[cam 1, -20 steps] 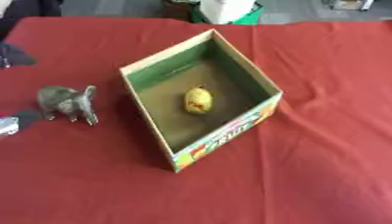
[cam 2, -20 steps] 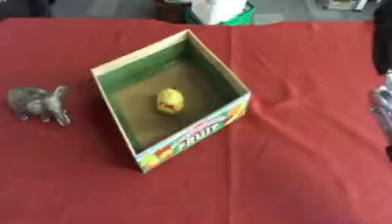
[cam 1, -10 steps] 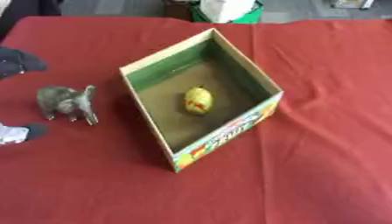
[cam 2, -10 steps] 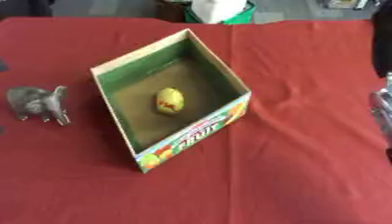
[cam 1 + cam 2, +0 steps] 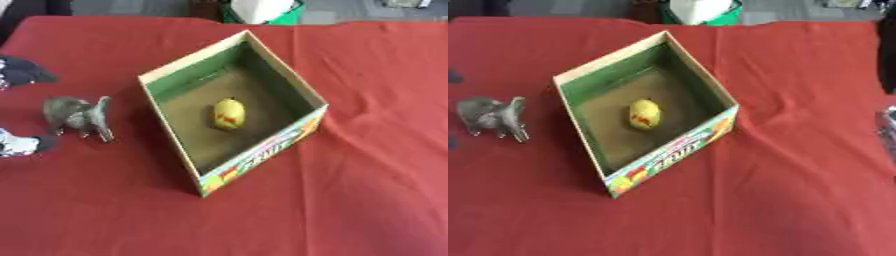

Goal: Pick up objects on the table and place them in the box.

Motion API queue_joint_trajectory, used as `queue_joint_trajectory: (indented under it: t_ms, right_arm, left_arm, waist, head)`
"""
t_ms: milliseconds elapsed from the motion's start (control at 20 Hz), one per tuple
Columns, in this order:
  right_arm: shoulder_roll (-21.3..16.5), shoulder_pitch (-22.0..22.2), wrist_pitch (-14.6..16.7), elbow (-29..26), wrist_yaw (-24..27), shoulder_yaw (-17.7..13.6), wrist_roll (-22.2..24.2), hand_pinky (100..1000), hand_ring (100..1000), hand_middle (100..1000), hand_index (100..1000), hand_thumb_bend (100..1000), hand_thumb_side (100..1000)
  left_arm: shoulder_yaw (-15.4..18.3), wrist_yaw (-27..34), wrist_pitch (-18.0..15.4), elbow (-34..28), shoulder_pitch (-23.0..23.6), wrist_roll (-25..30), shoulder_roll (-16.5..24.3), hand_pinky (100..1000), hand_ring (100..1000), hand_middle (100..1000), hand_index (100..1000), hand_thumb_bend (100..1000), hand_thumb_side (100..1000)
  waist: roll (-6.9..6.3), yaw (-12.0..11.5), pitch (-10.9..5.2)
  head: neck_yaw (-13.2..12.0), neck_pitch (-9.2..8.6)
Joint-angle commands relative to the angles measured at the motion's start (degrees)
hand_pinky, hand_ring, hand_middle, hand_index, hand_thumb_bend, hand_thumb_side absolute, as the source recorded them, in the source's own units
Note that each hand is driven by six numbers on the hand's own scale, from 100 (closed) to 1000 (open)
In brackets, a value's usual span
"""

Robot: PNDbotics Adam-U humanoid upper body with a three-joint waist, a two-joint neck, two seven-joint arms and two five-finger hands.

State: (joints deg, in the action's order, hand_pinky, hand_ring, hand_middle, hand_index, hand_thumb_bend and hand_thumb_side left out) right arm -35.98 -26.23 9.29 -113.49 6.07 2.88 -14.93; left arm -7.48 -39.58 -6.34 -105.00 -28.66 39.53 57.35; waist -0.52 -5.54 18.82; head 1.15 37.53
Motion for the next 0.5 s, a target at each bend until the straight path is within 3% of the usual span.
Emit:
queue_joint_trajectory:
  t_ms: [50, 500]
  right_arm:
    - [-0.89, -0.72, -0.05, -1.10, -0.24, -0.27, 0.45, 786, 789, 750, 875, 100, 907]
    - [-0.74, -0.97, -0.33, -1.10, -0.38, -0.10, 1.23, 788, 786, 745, 873, 100, 904]
  left_arm:
    - [0.56, 1.49, -1.31, 2.52, -1.73, -0.97, 0.83, 881, 936, 926, 1000, 473, 880]
    - [0.22, 1.65, -4.77, 8.89, -5.54, 0.01, -0.32, 890, 940, 944, 1000, 481, 847]
  waist:
    - [-0.07, 0.15, -0.74]
    - [-0.25, 1.04, 0.44]
  head:
    - [-0.33, -0.80]
    - [-1.08, -1.65]
